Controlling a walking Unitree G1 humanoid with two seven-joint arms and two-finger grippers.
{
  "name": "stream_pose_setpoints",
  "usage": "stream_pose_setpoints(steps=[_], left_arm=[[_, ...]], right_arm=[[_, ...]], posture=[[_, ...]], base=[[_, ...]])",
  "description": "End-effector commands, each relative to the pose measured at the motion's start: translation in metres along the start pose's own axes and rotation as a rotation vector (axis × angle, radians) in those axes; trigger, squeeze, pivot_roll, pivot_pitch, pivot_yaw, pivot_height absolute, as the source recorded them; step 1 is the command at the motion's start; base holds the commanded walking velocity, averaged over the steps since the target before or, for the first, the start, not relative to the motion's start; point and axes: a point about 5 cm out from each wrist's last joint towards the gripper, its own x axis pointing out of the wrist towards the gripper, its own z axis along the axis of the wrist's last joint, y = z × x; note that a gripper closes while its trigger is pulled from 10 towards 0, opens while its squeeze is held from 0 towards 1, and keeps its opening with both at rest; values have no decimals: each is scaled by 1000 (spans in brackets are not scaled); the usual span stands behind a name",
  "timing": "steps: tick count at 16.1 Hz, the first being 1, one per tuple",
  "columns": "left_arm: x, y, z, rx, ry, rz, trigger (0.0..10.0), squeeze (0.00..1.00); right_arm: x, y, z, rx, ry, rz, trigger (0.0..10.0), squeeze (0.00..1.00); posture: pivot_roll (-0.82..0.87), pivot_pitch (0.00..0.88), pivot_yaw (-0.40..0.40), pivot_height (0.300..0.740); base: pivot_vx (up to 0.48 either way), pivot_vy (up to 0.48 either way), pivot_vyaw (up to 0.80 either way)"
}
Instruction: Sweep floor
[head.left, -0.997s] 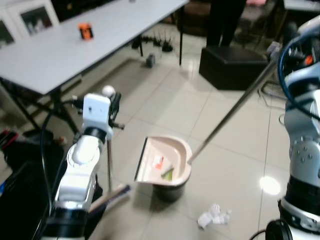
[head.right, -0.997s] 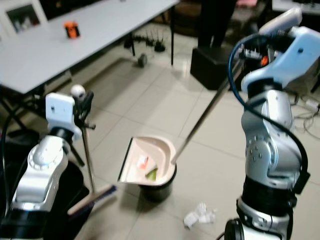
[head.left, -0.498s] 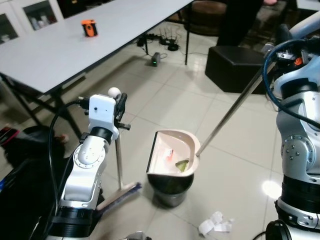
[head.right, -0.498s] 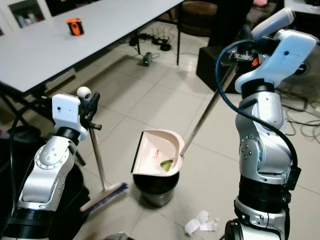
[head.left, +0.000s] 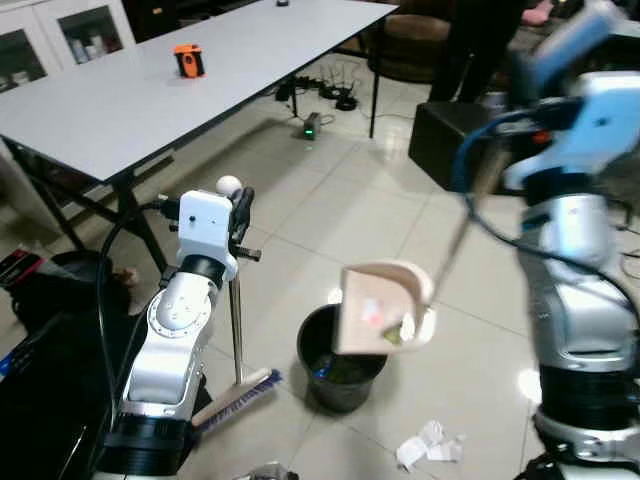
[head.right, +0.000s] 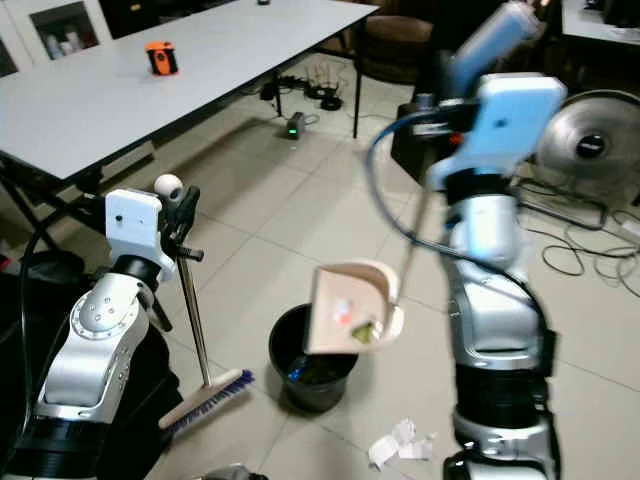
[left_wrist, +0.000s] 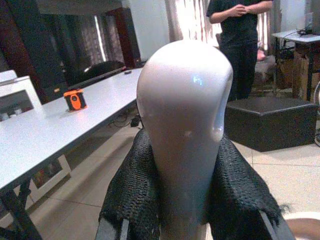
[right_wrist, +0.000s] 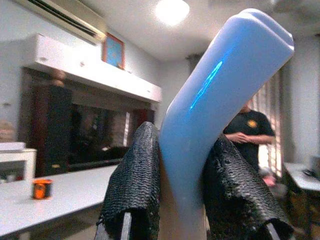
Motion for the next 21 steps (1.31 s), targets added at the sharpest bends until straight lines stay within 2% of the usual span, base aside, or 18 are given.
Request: stream_pose_setpoints(steps=[1,5,7,9,12,15,17,20,21], left_arm=[[1,6,6,38,-32,14,10000,0],[1,6,6,43,-38,18,10000,0],[1,5,6,47,-39,16,10000,0],[1,5,7,57,-43,14,10000,0],[1,5,7,60,-46,16,10000,0],[1,4,8,61,-48,12,10000,0],[2,3,8,58,-47,3,10000,0],[3,1,7,46,-39,-9,10000,0],[3,-4,7,28,-37,-32,10000,0]], right_arm=[[0,12,3,-24,-45,65,10000,0],[-7,49,2,-79,-98,255,10000,0],[-15,69,0,-153,-130,403,10000,0],[-31,97,-2,-153,-172,546,10000,0],[-39,110,-4,-163,-186,620,10000,0],[-41,112,-5,-159,-191,636,10000,0],[-41,110,-7,-195,-192,647,10000,0],[-31,96,-7,-246,-195,578,10000,0],[-17,74,-1,-296,-195,464,10000,0]], posture=[[1,0,35,740],[9,0,27,740],[10,0,25,740],[15,0,22,740],[18,0,20,740],[20,0,19,740],[18,0,20,740],[15,0,21,740],[8,0,22,740]], base=[[0,0,0],[0,0,0],[0,0,0],[0,0,0],[0,0,0],[0,0,0],[0,0,0],[0,0,0],[0,0,0]])
